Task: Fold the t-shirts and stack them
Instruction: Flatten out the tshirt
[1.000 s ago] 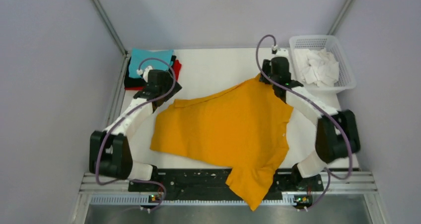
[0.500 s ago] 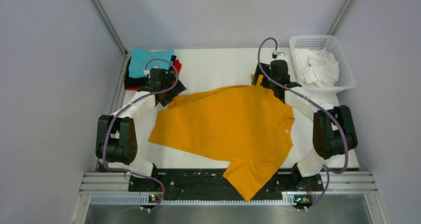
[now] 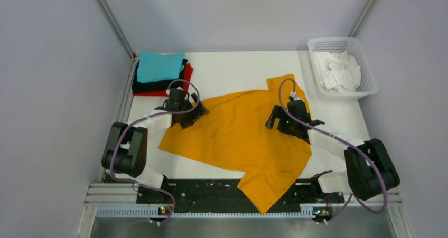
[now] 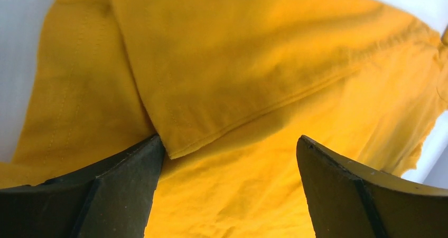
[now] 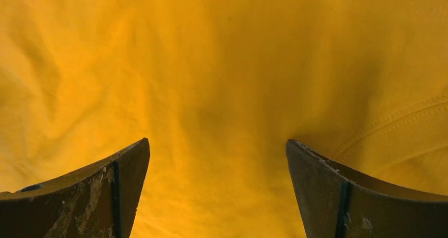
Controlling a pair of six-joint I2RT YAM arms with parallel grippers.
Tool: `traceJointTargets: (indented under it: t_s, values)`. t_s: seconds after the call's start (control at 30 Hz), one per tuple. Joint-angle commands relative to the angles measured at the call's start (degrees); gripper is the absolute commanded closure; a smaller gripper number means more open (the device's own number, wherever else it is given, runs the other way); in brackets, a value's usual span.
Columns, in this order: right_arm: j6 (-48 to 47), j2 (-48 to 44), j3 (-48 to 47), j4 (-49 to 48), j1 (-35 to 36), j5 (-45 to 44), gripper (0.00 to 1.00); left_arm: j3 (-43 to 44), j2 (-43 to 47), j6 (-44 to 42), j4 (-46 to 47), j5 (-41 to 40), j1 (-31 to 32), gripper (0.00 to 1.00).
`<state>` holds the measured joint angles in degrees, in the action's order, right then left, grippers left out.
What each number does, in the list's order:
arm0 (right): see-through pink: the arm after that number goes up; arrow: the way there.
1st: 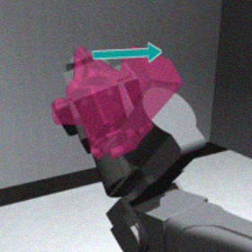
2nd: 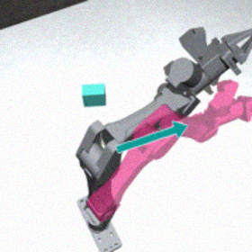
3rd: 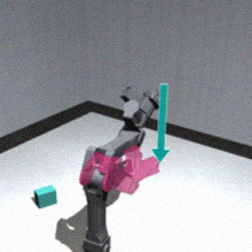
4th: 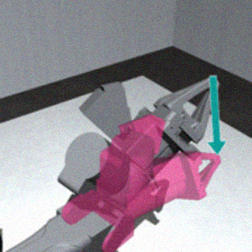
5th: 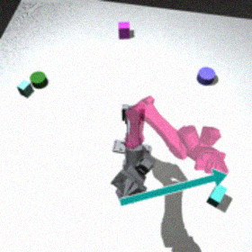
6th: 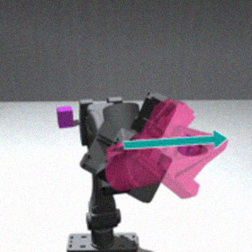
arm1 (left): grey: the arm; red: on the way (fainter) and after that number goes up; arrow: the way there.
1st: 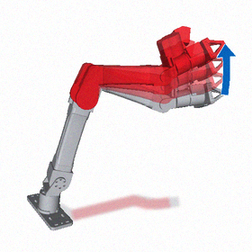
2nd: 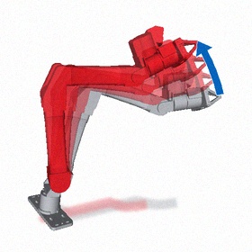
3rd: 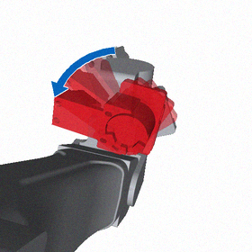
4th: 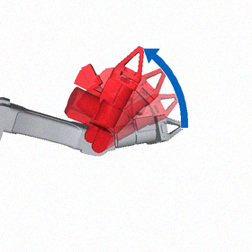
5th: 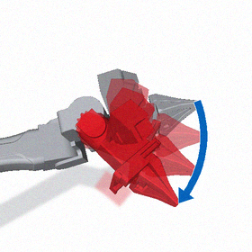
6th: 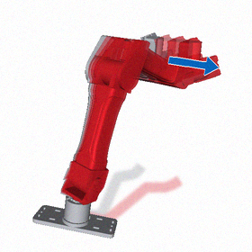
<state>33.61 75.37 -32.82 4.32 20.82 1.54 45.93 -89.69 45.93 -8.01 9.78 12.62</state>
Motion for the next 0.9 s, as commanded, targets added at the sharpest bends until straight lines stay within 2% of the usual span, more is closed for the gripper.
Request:
traceJointTargets:
  t_s: [0.0, 0.2, 0.3, 0.47, 0.57, 0.7, 0.8, 0.87]
  values:
    - [3.5, -1.3, 0.8, -0.9, -1.0, -3.2, 0.01, -6.1, 1.1, 3.1, -2.0, 1.5, 5.1, 0.01]
    - [2.2, 1.1, 0.5, 0.1, -7.4, -2.6, 0.01, -12.9, 9.0, 8.0, -5.7, 0.3, 14.6, 0.01]
    - [-1.7, 1.3, -0.8, 0.2, -8.1, -2.7, 0.01, -15.6, 15.3, 10.8, -8.0, -1.3, 18.4, 0.01]
    - [-5.0, 0.9, -2.7, 0.3, -8.2, -4.9, 0.01, -9.6, 24.2, 8.1, -15.5, -6.3, 20.4, 0.01]
    - [-6.5, 1.0, -3.3, 0.4, -8.1, -4.5, 0.01, -4.9, 27.0, 5.6, -17.8, -15.4, 20.3, 0.01]
    - [-7.7, 1.1, -2.8, 0.4, -8.2, -4.8, 0.01, -0.7, 24.2, 2.9, -16.1, -24.2, 19.6, 0.01]
    - [-8.1, 1.5, -2.8, 0.4, -8.1, -4.6, 0.01, 4.1, 17.9, 1.2, -17.4, -25.8, 18.1, 0.01]
    - [-8.1, 2.0, -2.8, 0.4, -8.1, -4.3, 0.01, 6.1, 13.0, 0.3, -16.6, -23.7, 16.3, 0.01]
